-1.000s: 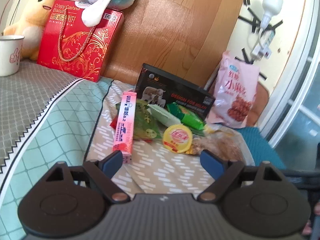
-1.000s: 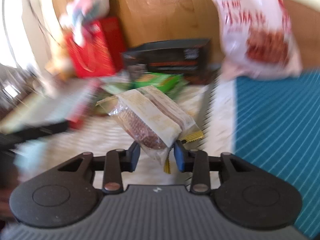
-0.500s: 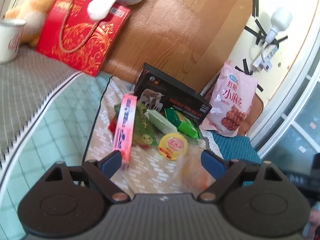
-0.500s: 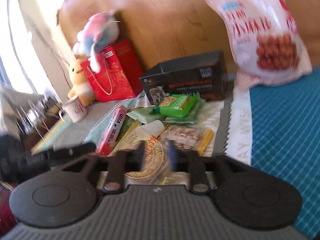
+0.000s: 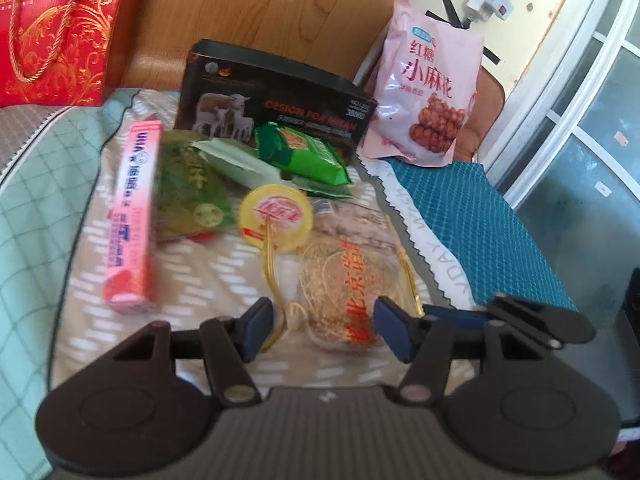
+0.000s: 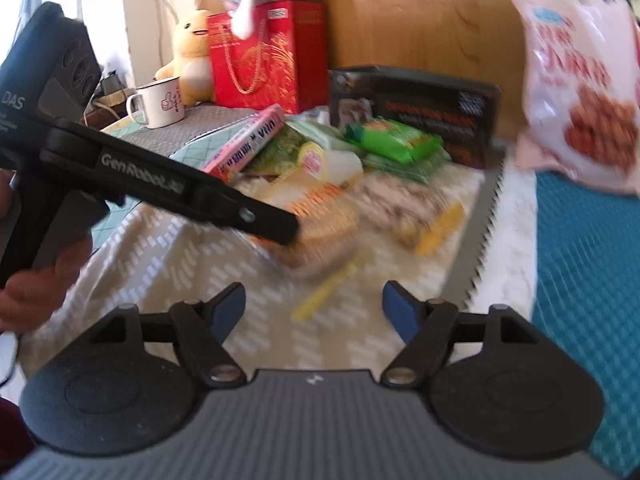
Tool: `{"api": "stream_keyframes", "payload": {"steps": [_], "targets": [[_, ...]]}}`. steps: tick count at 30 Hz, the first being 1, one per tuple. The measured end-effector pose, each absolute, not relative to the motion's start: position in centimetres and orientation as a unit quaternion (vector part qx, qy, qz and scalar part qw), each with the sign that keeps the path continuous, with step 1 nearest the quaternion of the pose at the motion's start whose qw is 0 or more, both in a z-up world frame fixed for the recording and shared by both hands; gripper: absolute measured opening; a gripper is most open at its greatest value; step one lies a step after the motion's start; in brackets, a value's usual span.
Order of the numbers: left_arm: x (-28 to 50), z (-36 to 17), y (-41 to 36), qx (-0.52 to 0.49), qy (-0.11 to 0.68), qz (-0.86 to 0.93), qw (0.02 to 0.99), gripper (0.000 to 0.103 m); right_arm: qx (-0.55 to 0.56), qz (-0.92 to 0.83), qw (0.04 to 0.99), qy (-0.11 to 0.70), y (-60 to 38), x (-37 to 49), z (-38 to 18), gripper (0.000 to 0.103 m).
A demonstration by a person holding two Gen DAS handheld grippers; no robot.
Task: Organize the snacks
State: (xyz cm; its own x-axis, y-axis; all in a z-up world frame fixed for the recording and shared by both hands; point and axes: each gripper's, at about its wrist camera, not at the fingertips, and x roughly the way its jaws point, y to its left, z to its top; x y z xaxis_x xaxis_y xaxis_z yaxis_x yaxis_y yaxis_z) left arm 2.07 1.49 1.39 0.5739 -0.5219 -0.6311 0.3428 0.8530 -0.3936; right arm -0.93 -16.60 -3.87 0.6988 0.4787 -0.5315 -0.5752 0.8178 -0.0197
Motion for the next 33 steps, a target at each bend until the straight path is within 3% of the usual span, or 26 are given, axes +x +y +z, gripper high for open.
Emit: {"api": "stream_keyframes", "payload": {"steps": [1, 3, 9, 14, 17, 25, 33], "targets": [[2.0, 1.5, 1.4, -0.117, 0.395, -0.249, 0.877, 0.053, -0.101, 0.277, 0.920, 0.259, -16.2, -0.8, -3.7, 0.050], [1.3, 2.6, 1.5, -0.121, 0.401, -0.253, 0.872, 0.050, -0.082, 0.289, 0.913, 0.277, -16.4, -0.4, -2.6, 0.047], [1.0, 9.7, 2.5, -0.113, 0.352, -0.280, 0.886, 0.049, -0.053, 0.322, 0.915, 0.237, -17.5, 0.7, 3.8, 0.047], [7.7, 18.9, 2.2, -0.099, 0.263, -0.258, 0.924, 0.049, -0.054, 0.297, 0.940, 0.159, -16.7, 7.3, 12.5, 0.047], [13.0, 21.3, 1.6, -0.095, 0.247, -0.240, 0.934, 0.052, -0.058, 0.281, 0.945, 0.157, -15.9, 12.6, 14.8, 0.047], [23.0, 12.1, 0.6, -0.137, 0.335, -0.199, 0.911, 0.053, -0.053, 0.264, 0.931, 0.247, -15.0, 21.9, 7.8, 0.047], [25.7, 7.2, 0.2, -0.149, 0.394, -0.188, 0.888, 0.053, -0.065, 0.240, 0.924, 0.290, -15.2, 24.9, 4.2, 0.055]]}}
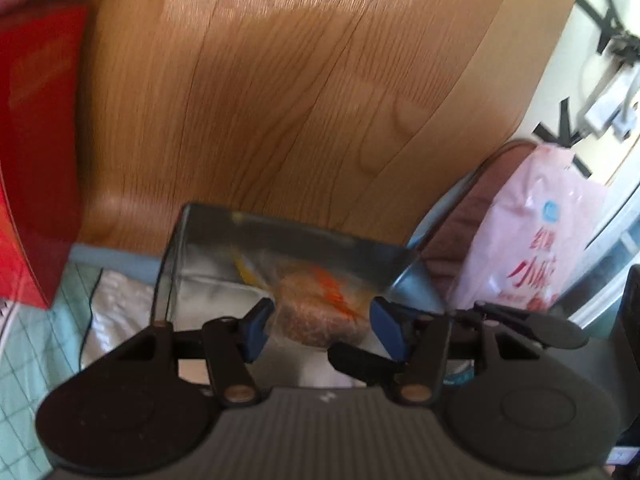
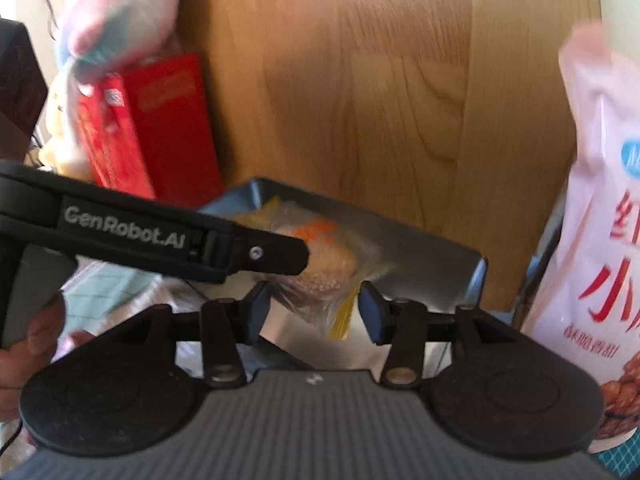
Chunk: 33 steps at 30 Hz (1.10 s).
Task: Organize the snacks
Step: 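Lower the nut bag into the black box and open the left gripper, then grasp the pink UHA candy box with the left gripper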
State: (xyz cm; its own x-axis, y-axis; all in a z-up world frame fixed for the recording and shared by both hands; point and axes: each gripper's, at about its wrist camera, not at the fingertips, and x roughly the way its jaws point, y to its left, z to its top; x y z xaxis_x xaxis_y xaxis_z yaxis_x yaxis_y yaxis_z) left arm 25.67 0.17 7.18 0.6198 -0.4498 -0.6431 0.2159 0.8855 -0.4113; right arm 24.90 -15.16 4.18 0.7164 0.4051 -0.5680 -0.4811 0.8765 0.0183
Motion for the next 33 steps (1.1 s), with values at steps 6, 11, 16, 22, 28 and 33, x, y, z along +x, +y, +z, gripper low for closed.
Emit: {"api": "stream_keyframes", "payload": {"steps": [6, 11, 16, 22, 28, 33], "targets": [[22.4, 9.0, 2.0, -0.173, 0.354, -0.179, 0.901, 0.053, -0.038, 0.228, 0.941, 0.246, -17.3, 21.9, 5.8, 0.056], [14.1, 10.3, 7.9, -0.217, 0.281, -0.164, 0.920, 0.057, 0.028, 0.254, 0.942, 0.219, -19.7, 15.7, 5.7, 0.062], [7.3, 6.3, 12.7, -0.248, 0.298, -0.092, 0.917, 0.058, 0.069, 0.304, 0.917, 0.250, -17.3, 11.3, 1.8, 0.062], [1.9, 2.1, 15.6, -0.318, 0.327, -0.080, 0.886, 0.057, 0.068, 0.360, 0.889, 0.275, -10.6, 8.0, 0.7, 0.061], [-1.5, 2.2, 17.7, -0.330, 0.317, -0.051, 0.888, 0.057, -0.046, 0.317, 0.905, 0.282, -4.0, 6.5, -1.5, 0.054], [-2.8, 2.3, 18.0, -0.318, 0.316, -0.052, 0.893, 0.057, -0.073, 0.343, 0.888, 0.297, -6.1, 5.3, -0.5, 0.026]]}}
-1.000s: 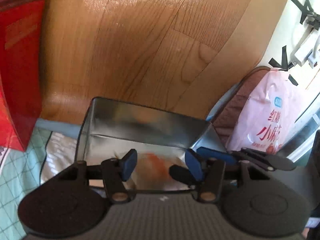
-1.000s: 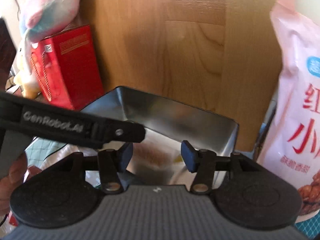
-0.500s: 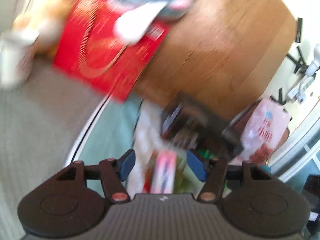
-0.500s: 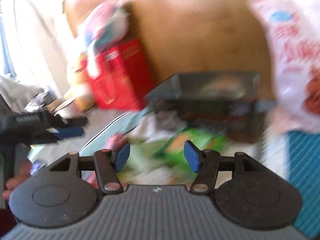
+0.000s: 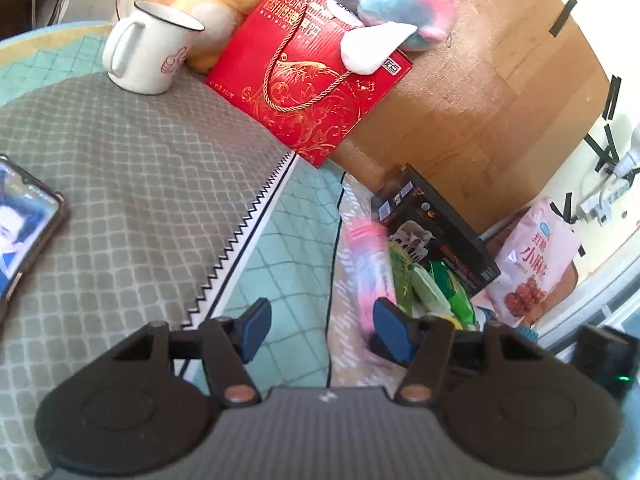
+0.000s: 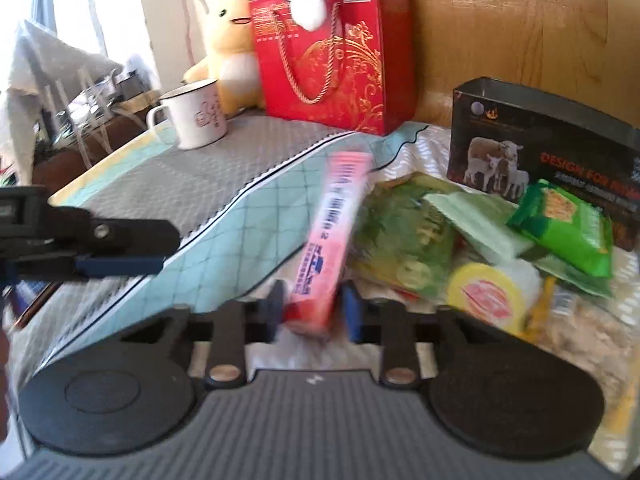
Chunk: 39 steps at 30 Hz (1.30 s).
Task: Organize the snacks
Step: 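Grasp the pink UHA candy box with the left gripper, then carry the pink candy box into the black box and release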
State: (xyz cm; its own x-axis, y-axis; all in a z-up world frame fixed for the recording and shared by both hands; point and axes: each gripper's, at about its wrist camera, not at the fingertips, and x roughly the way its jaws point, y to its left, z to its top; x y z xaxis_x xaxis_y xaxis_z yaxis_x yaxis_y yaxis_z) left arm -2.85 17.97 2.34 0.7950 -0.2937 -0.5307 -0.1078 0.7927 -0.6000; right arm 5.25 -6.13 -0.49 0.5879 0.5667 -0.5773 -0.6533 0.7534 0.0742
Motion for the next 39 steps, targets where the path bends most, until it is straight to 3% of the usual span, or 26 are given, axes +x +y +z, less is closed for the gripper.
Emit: {"api": "stream_keyframes", "payload": {"steps": [6, 8, 9, 10, 21, 26, 27, 29, 39], "targets": [[-2.5, 2.2, 17.3, -0.313, 0.325, -0.084, 0.888, 0.058, -0.191, 0.357, 0.860, 0.311, -12.8, 0.5, -0.4, 0.027], [-1.7, 2.0, 16.2, -0.308, 0.335, -0.096, 0.885, 0.058, -0.215, 0.306, 0.881, 0.288, -15.0, -0.7, -0.5, 0.041], [-1.4, 2.0, 15.6, -0.305, 0.338, -0.102, 0.885, 0.058, -0.212, 0.283, 0.893, 0.278, -16.0, -1.1, -0.5, 0.054], [-0.9, 2.1, 14.8, -0.298, 0.341, -0.110, 0.885, 0.058, -0.196, 0.267, 0.903, 0.275, -17.2, -1.5, -0.4, 0.056], [0.9, 2.7, 7.3, -0.211, 0.379, -0.164, 0.886, 0.061, -0.013, 0.241, 0.936, 0.258, -20.5, -3.8, -1.7, 0.056], [0.7, 1.8, 4.9, -0.185, 0.389, -0.165, 0.887, 0.053, -0.024, 0.241, 0.933, 0.268, -19.1, -2.5, -2.9, 0.052], [0.6, 1.6, 4.5, -0.180, 0.384, -0.169, 0.890, 0.048, -0.027, 0.241, 0.932, 0.268, -18.9, -2.5, -3.2, 0.041], [0.6, 1.5, 4.0, -0.172, 0.383, -0.183, 0.889, 0.042, -0.037, 0.246, 0.934, 0.258, -18.3, -2.6, -3.3, 0.030], [0.3, 2.5, 3.9, -0.170, 0.373, -0.191, 0.892, 0.040, -0.052, 0.240, 0.940, 0.235, -17.9, -2.3, -2.4, 0.031]]}}
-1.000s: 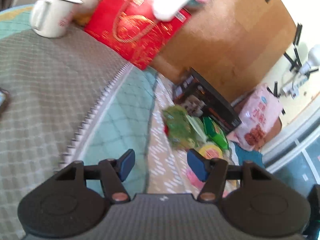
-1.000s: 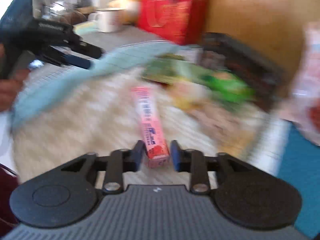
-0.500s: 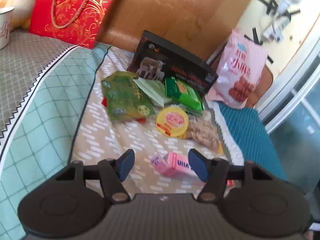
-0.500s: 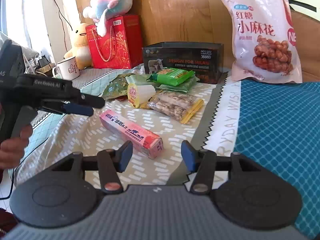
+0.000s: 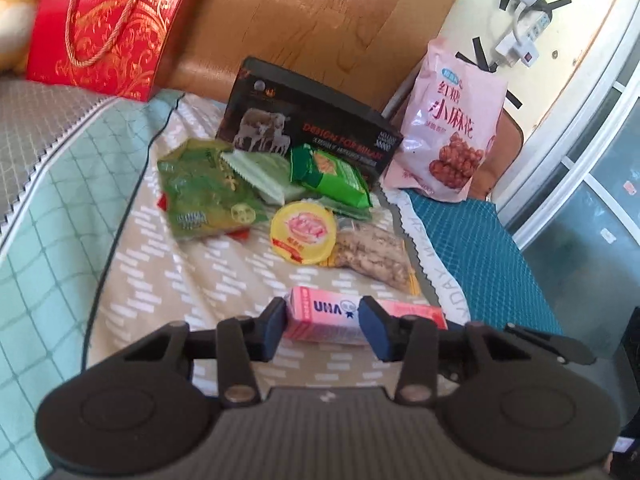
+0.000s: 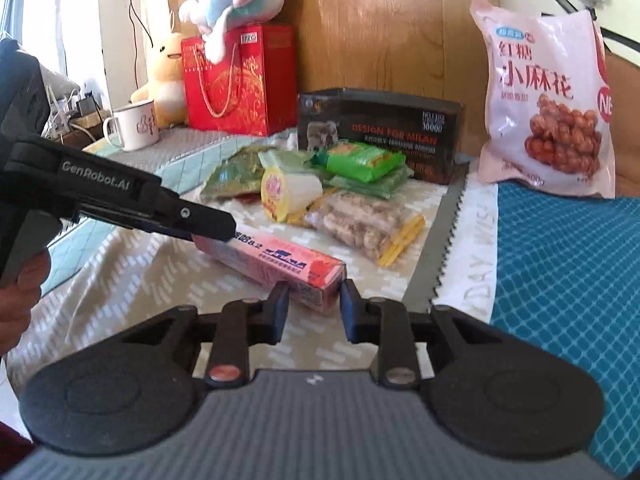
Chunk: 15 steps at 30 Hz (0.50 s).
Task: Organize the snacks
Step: 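Carry the pink candy box into the black box and release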
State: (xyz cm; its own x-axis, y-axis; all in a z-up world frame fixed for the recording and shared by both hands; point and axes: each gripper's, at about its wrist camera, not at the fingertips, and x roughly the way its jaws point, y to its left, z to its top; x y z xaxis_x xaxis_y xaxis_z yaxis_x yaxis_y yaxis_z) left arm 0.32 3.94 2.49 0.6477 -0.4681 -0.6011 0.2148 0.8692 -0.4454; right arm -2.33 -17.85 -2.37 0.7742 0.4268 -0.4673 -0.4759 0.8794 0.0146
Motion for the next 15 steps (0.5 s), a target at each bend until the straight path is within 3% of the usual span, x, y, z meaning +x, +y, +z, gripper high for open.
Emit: {"api": "stream_keyframes", "payload": {"steps": [8, 15], "targets": [[2.7, 6.4, 5.1, -0.174, 0.333, -0.194, 0.906, 0.039, -0.060, 0.240, 0.951, 0.186, -17.0, 0.0, 1.1, 0.031], [10.0, 11.5, 4.5, -0.153, 0.268, -0.195, 0.931, 0.039, -0.060, 0.212, 0.968, 0.120, -16.5, 7.0, 5.0, 0.031]]}}
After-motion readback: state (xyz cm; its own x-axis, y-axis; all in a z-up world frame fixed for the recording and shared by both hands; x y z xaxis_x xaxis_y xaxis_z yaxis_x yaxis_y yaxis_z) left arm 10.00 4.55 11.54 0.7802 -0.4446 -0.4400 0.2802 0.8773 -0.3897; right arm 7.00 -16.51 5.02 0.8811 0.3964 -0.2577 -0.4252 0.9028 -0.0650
